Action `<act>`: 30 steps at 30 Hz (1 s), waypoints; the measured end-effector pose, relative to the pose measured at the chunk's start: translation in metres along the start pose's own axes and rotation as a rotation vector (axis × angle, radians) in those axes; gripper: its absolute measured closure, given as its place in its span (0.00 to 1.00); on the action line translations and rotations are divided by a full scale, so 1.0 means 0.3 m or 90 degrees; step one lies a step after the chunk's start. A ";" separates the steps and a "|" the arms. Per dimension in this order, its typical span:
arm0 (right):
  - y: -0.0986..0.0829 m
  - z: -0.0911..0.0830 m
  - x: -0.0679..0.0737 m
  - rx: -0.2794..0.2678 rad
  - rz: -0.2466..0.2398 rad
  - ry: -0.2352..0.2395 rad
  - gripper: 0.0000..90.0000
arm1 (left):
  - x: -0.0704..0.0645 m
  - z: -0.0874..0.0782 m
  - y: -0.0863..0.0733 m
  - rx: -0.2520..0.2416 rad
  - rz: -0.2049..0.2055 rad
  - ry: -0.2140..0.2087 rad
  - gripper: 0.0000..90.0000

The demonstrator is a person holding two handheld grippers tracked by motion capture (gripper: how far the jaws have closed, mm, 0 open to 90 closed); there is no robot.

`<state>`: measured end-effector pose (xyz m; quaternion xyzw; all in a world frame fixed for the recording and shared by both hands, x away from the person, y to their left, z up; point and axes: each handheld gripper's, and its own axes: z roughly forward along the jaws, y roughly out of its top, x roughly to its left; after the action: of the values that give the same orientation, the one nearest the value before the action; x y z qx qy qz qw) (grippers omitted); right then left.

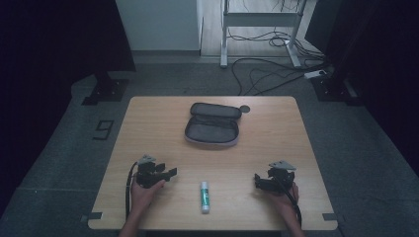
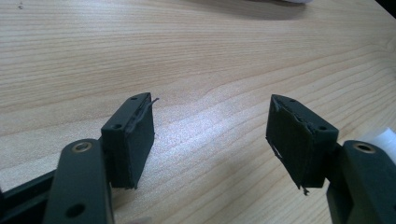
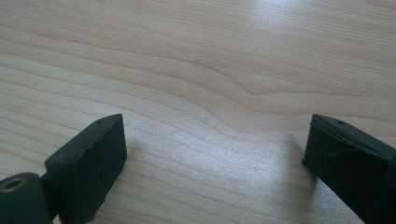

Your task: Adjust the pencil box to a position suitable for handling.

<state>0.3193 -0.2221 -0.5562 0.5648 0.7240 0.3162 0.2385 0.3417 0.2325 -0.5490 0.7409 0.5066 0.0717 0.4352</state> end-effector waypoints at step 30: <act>0.000 -0.001 0.002 0.000 0.010 -0.010 0.06 | -0.004 0.003 0.001 0.001 0.004 0.002 0.36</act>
<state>0.3189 -0.2216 -0.5561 0.5729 0.7177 0.3135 0.2417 0.3419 0.2311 -0.5489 0.7426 0.5050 0.0737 0.4337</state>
